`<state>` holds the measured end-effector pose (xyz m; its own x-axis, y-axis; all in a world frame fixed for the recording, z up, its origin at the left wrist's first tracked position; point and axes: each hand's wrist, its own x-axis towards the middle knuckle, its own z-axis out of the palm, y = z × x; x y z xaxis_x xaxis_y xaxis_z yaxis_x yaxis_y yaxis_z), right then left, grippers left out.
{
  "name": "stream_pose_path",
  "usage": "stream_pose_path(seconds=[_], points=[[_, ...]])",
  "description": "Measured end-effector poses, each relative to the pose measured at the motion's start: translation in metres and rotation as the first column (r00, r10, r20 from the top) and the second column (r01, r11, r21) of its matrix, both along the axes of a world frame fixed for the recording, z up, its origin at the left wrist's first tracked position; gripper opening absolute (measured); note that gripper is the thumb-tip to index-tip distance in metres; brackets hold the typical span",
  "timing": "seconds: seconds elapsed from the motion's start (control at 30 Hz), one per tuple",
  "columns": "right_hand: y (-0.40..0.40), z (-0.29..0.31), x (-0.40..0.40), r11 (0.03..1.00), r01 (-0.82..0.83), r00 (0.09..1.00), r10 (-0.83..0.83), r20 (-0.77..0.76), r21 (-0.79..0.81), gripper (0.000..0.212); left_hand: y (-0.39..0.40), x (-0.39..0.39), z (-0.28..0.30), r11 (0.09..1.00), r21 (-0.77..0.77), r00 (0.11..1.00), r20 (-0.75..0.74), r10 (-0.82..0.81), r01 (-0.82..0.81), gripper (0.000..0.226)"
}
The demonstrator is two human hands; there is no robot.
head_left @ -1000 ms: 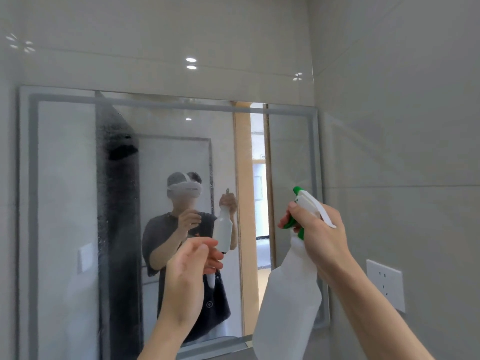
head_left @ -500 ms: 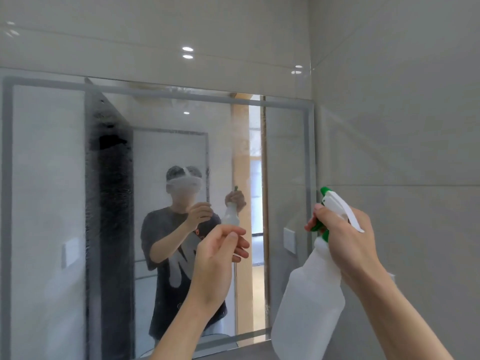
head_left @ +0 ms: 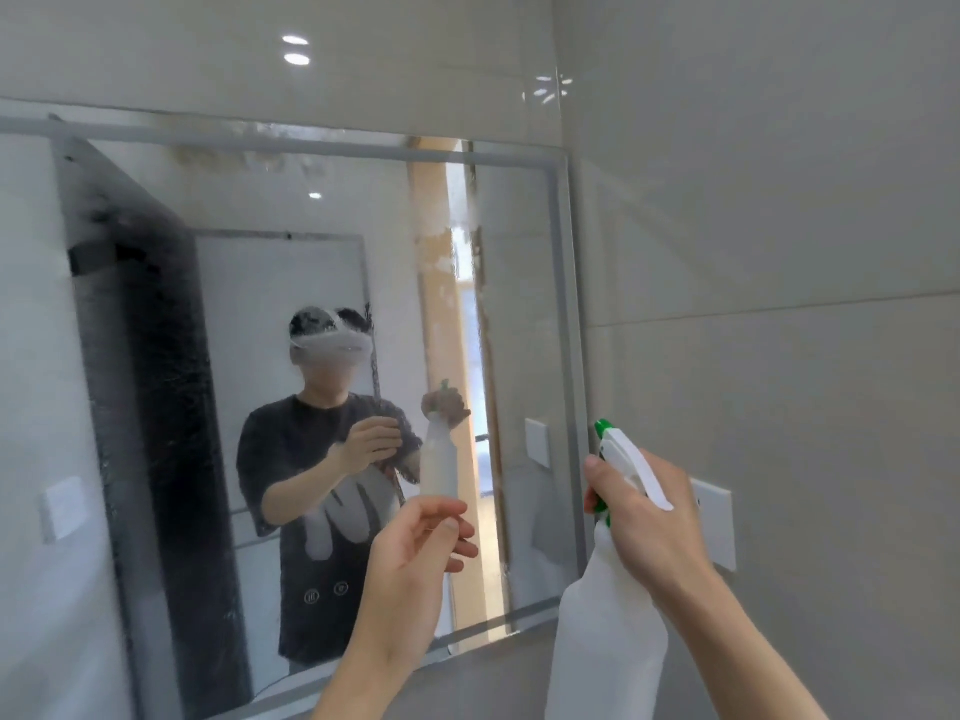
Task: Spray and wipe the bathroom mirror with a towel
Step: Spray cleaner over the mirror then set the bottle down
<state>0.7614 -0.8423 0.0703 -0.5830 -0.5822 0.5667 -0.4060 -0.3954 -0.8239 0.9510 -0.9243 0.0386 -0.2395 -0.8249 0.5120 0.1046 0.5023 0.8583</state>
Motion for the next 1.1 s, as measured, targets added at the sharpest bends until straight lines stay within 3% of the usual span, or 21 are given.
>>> stream_pose_path(seconds=[0.3, 0.4, 0.47, 0.57, 0.63, 0.73, 0.83, 0.97, 1.1], points=[[-0.002, -0.056, 0.006, 0.996, -0.04, 0.998, 0.036, 0.049, 0.074, 0.027, 0.009, 0.008, -0.062, 0.993, 0.116, 0.994, 0.111, 0.024, -0.037, 0.021], [0.001, -0.072, 0.012, 0.994, -0.038, 0.999, 0.034, 0.039, 0.099, 0.031, 0.013, 0.011, -0.078, 0.987, 0.154, 0.994, 0.105, 0.02, -0.036, 0.023], [0.004, -0.085, 0.015, 0.993, -0.03, 0.998, 0.025, 0.05, 0.117, 0.034, 0.017, 0.012, -0.086, 0.984, 0.176, 0.998, 0.054, 0.016, -0.025, 0.012], [0.009, -0.104, 0.019, 0.989, -0.026, 0.998, 0.018, 0.06, 0.145, 0.037, 0.023, 0.015, -0.096, 0.977, 0.214, 0.999, 0.031, 0.01, -0.016, 0.021], [0.012, -0.111, 0.021, 0.99, -0.02, 0.997, 0.009, 0.079, 0.139, 0.035, 0.027, 0.018, -0.101, 0.976, 0.219, 0.998, 0.056, 0.0, -0.012, 0.013], [0.017, -0.116, 0.024, 0.991, -0.028, 0.995, 0.015, 0.101, 0.133, 0.027, 0.033, 0.025, -0.108, 0.973, 0.229, 0.994, 0.108, -0.007, -0.018, 0.023], [0.023, -0.124, 0.024, 0.985, -0.033, 0.997, 0.022, 0.068, 0.167, 0.026, 0.044, 0.03, -0.113, 0.967, 0.255, 0.997, 0.078, -0.025, 0.004, 0.015], [0.033, -0.141, 0.022, 0.97, -0.03, 0.997, 0.012, 0.079, 0.241, 0.03, 0.05, 0.038, -0.128, 0.953, 0.302, 0.999, 0.049, -0.006, -0.009, 0.031], [0.043, -0.157, 0.025, 0.956, -0.059, 0.992, 0.025, 0.121, 0.288, 0.034, 0.053, 0.045, -0.142, 0.945, 0.324, 0.997, 0.082, 0.015, -0.041, 0.017]])
